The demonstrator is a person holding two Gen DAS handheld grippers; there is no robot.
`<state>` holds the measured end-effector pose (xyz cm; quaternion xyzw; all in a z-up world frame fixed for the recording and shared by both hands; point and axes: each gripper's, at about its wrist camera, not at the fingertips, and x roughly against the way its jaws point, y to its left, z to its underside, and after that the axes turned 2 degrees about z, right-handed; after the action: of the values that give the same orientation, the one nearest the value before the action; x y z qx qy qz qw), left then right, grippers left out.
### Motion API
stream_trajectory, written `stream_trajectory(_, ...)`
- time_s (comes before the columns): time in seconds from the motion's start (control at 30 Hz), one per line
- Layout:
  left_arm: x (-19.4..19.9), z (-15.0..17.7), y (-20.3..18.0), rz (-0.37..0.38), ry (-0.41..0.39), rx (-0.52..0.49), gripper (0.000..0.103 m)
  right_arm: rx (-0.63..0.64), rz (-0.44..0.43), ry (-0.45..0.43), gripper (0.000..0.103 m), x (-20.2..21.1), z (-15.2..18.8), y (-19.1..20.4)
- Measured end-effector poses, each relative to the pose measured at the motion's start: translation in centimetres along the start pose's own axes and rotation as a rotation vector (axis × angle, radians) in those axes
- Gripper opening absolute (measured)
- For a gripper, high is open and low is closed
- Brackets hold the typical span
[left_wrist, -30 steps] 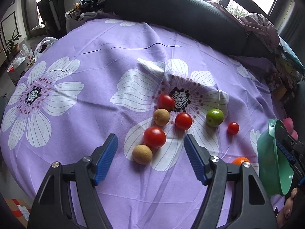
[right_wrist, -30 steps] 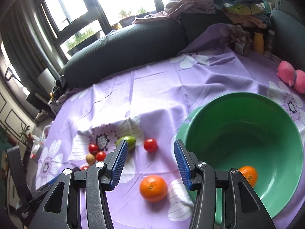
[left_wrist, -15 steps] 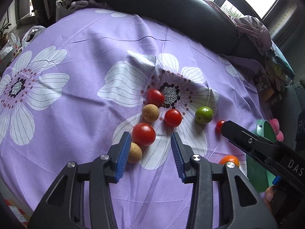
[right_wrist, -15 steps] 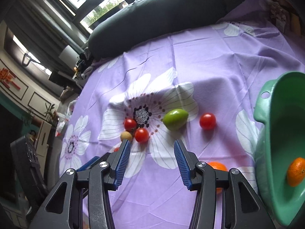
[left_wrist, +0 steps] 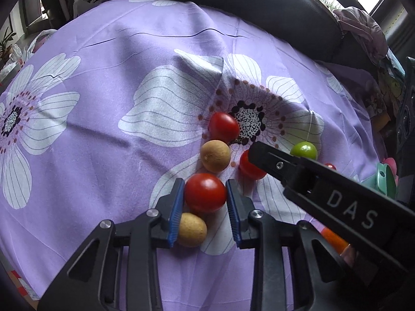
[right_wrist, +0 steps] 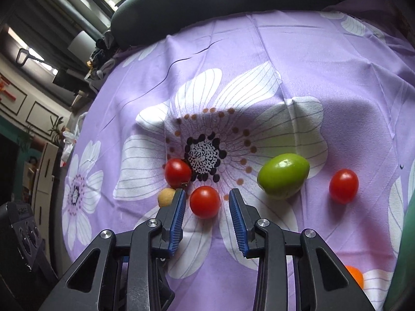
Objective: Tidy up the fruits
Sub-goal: 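Close the right gripper on the red tomato and lift it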
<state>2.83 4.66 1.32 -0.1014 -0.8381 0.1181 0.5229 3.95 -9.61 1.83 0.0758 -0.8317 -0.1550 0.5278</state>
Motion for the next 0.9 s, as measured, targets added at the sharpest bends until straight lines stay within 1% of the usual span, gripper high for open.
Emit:
stream_trajectory(0.1, 0.1, 0.1, 0.0, 0.001, -0.01, -0.002, 0.031, 0.001, 0.002, 0.019, 0.031, -0.9, 0.2, 0.1)
stream_trajectory(0.17, 0.1, 0.2, -0.1, -0.004, -0.014, -0.011, 0.03, -0.007, 0.003, 0.029, 0.031, -1.4, 0.2, 0.2)
stream_trajectory(0.3, 0.3, 0.3, 0.0, 0.003, -0.017, -0.004, 0.03, 0.007, 0.014, 0.011, 0.03, -1.3, 0.2, 0.4)
stream_trajectory(0.43, 0.8, 0.6, 0.1, 0.008, -0.023, 0.0, 0.03, -0.01, 0.025, 0.003, 0.03, -0.8, 0.5, 0.1)
stream_trajectory(0.57, 1.6, 0.8, -0.6, 0.011, -0.052, -0.02, 0.03, -0.024, 0.016, -0.028, 0.029, 0.5, 1.1, -0.2)
stream_trajectory(0.73, 2.8, 1.2, -1.3, 0.016, -0.093, -0.039, 0.03, -0.04, 0.049, -0.092, 0.029, 2.7, 2.0, -0.8)
stream_trajectory(0.9, 3.7, 1.4, -2.4, 0.049, -0.119, -0.064, 0.03, -0.059, 0.066, -0.136, 0.029, 4.7, 2.7, -1.8)
